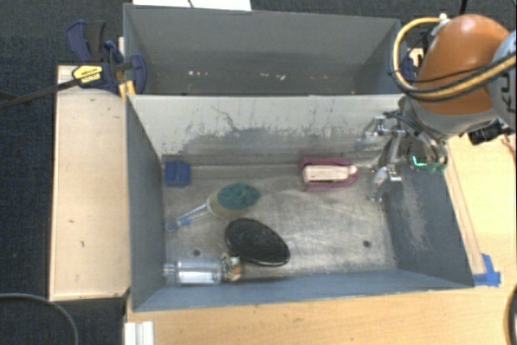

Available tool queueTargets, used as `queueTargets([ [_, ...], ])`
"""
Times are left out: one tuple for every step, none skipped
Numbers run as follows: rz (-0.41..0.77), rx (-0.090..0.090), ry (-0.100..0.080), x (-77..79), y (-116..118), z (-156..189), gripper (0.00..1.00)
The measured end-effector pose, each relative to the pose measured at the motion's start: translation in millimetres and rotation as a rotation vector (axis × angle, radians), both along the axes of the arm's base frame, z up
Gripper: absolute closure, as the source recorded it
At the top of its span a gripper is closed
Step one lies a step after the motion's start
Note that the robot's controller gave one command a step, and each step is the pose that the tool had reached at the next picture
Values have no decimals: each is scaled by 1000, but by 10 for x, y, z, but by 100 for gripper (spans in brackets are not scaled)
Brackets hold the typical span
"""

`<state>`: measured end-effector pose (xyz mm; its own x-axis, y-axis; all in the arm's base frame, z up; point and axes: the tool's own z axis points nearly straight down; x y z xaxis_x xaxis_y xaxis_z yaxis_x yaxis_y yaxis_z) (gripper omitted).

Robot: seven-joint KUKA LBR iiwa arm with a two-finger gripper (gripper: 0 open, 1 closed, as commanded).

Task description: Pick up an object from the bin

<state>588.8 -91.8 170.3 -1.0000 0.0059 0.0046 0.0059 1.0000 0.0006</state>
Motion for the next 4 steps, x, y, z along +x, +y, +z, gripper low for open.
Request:
queueTargets([
  [-235,0,-5,9,222,-589,0],
  [-266,-3,-28,67,215,-732,0],
  [-261,-3,-39,93,217,-724,100],
  [-277,-1,-17,63,171,487,100],
])
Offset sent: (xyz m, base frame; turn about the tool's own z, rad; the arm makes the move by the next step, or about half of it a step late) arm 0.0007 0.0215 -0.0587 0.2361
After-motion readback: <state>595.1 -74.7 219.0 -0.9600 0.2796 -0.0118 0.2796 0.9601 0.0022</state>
